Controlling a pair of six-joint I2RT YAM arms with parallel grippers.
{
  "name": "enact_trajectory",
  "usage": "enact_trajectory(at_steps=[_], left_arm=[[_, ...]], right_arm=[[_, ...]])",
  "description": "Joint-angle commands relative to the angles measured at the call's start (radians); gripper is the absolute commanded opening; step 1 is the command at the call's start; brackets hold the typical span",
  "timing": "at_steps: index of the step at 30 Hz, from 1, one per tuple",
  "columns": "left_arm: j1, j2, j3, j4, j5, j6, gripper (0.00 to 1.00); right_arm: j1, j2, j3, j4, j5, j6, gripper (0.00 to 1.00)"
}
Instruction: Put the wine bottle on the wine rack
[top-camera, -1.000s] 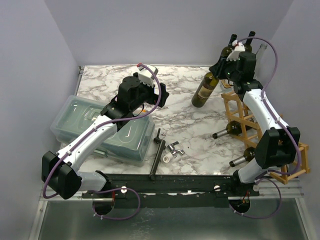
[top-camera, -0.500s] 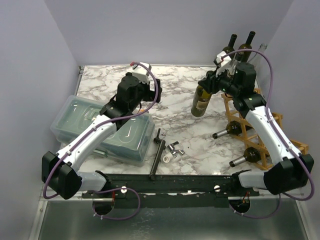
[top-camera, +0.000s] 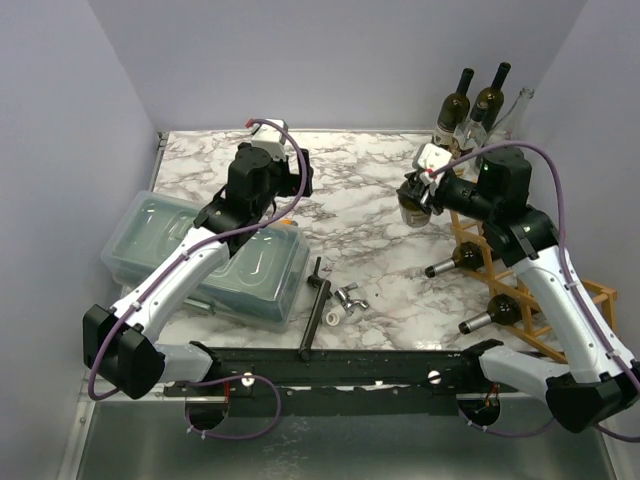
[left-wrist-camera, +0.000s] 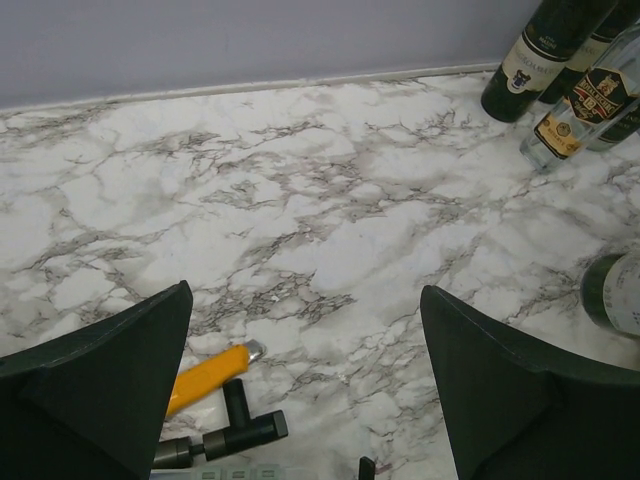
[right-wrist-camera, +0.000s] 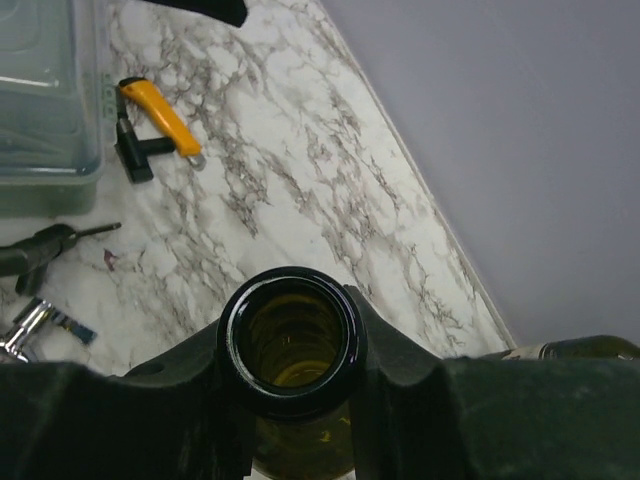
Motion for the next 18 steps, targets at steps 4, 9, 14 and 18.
enact_trajectory(at_steps=[4,9,14,18], left_arm=[[0.014,0.000,0.033,-0.021,-0.008,-0.025,0.97],[0.016,0.008,0.034,-0.024,-0.012,-0.021,0.97],[0.019,0.022,0.036,-0.027,-0.012,-0.018,0.97],[0.022,0.037,0.039,-0.030,-0.003,-0.023,0.97]], right_arm=[[0.081,-0.082,0.104,-0.224,0.067,-0.309,0.01],[0.159,-0.088,0.104,-0.309,0.175,-0.364,0.01],[0.218,-0.098,0.108,-0.345,0.285,-0.380,0.01],[0.256,-0.113,0.080,-0.349,0.368,-0.406,0.01]])
